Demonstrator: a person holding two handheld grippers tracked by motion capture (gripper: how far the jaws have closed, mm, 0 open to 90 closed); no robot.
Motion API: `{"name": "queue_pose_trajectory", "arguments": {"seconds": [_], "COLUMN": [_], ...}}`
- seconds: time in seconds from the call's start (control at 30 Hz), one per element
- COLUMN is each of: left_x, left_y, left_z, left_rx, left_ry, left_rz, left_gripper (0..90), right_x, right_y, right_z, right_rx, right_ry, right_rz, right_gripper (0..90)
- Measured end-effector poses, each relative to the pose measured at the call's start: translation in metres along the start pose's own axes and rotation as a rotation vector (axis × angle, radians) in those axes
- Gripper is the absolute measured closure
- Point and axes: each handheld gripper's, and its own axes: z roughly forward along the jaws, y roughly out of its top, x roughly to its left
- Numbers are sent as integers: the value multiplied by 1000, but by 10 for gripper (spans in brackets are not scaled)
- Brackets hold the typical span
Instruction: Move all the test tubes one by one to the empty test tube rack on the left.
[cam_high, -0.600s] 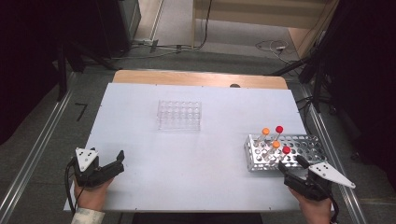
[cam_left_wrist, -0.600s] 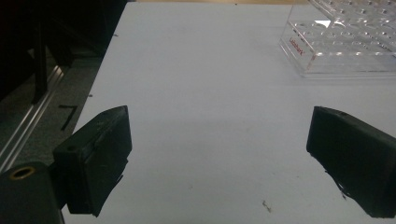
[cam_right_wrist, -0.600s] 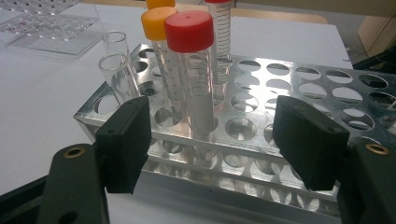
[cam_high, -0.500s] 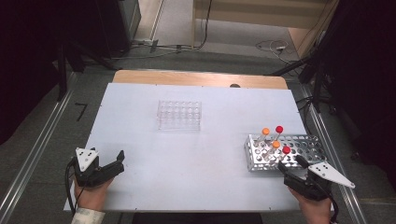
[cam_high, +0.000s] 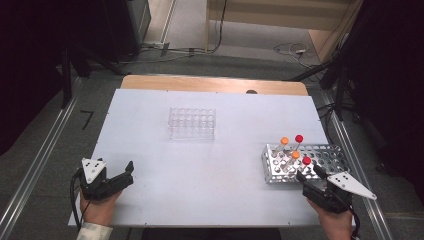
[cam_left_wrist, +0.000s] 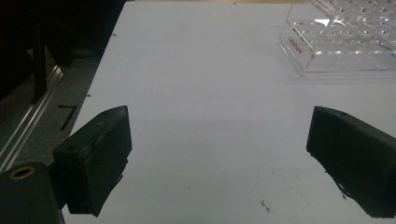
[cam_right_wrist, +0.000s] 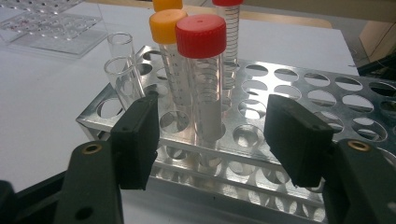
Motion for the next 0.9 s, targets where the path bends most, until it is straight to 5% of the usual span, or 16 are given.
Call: {"name": "queue_pose_trajectory", "arguments": {"seconds": [0.9], "left_x": [-2], "left_y": [0], "left_z": [2], "left_rx": [6], "left_ry": [-3], "left_rz": [4], "left_gripper": [72], "right_x": [3], "right_y": [2], "right_z": [12], "right_rx": [-6], "right_ry": [3], "right_rz": [-31], "right_gripper": [637]}}
